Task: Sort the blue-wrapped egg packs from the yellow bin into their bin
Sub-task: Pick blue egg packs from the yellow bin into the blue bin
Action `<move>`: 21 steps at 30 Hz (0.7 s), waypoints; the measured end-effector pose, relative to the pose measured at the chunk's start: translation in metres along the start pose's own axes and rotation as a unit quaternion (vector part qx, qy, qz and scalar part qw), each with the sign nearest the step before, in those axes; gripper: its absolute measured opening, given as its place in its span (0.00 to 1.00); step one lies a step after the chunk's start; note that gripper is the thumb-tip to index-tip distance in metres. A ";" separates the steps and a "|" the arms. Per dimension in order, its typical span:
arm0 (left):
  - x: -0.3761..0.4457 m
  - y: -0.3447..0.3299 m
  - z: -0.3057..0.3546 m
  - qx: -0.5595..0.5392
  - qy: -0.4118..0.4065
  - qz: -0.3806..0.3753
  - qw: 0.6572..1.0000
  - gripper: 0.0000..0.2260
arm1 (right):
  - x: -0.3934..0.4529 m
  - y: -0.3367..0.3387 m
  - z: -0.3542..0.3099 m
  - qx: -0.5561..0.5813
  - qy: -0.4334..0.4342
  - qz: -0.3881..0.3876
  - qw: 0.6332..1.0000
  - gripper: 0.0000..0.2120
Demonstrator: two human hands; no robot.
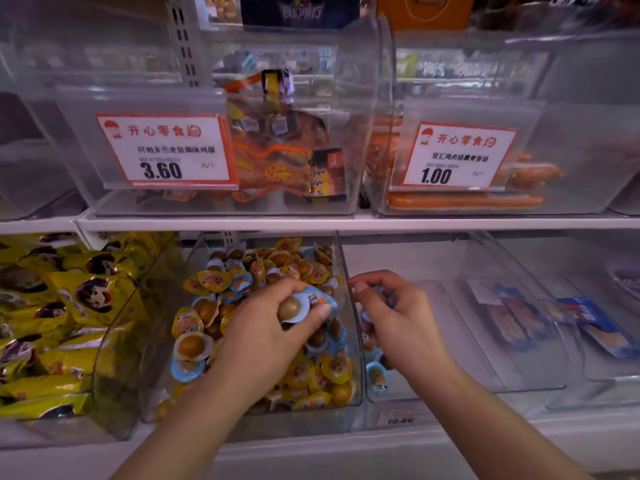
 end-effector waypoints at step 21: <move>0.016 -0.069 0.022 0.083 -0.088 -0.066 0.990 0.25 | 0.048 0.087 0.058 0.140 -0.223 -0.008 0.965 0.17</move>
Point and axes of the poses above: each hand's wrist, its own x-axis towards the middle knuckle, its own y-axis out of the back of the hand, z = x × y, the point moved 3 cm from there along x, towards the middle knuckle, and after that the axes turned 8 degrees about -y, right-handed, at the moved point
